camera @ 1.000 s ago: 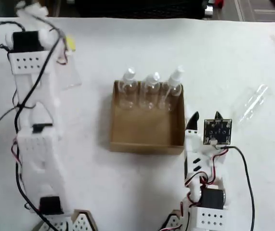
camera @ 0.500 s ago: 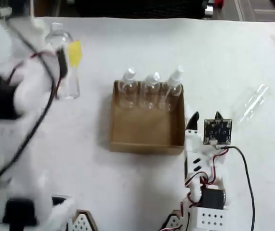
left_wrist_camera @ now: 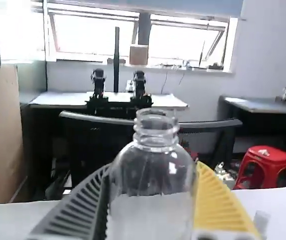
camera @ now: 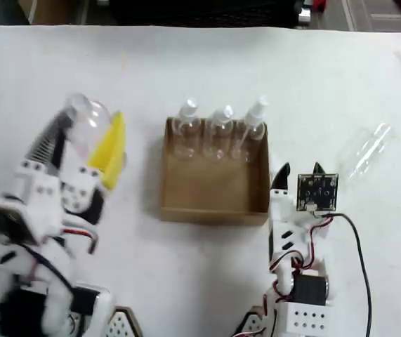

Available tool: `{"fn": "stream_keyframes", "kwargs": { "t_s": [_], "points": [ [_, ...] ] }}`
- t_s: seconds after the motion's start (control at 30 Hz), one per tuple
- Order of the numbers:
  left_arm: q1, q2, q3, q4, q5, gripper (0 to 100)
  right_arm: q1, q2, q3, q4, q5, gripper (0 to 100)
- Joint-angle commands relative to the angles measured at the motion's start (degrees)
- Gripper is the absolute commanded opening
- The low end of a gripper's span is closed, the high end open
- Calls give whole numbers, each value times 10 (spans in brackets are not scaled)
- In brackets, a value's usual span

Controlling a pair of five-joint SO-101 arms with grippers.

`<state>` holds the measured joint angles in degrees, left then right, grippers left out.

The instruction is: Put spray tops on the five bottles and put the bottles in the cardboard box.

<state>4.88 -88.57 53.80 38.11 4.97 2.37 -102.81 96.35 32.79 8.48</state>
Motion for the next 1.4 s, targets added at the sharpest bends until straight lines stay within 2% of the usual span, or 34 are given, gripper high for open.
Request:
{"fn": "stream_keyframes", "kwargs": {
  "t_s": [0.0, 0.3, 0.43, 0.63, 0.8, 0.97, 1.07, 1.17, 1.37],
  "points": [
    [49, -158, 250, -149, -1, 24, 4, -4, 4, -14, 9, 176],
    [141, -145, 369, -264, 44, 24, 1, -3, 4, -15, 9, 176],
    [195, -145, 429, -352, 38, 24, 1, -3, 4, -15, 9, 176],
    [223, -83, 425, -438, 38, 24, 1, -3, 4, -23, 10, 176],
    [225, 48, 387, -507, 38, 24, 2, -3, 4, -23, 10, 176],
    [276, 217, 273, -509, 40, 24, 6, -3, 4, -23, 10, 176],
    [303, 311, 229, -515, 39, 24, 33, -3, 4, -28, 5, 176],
    [303, 402, 193, -548, 39, 24, 60, -3, 4, -40, 3, 176],
    [286, 534, 180, -641, 38, 24, 61, -3, 4, -40, 3, 176]
  ]
}}
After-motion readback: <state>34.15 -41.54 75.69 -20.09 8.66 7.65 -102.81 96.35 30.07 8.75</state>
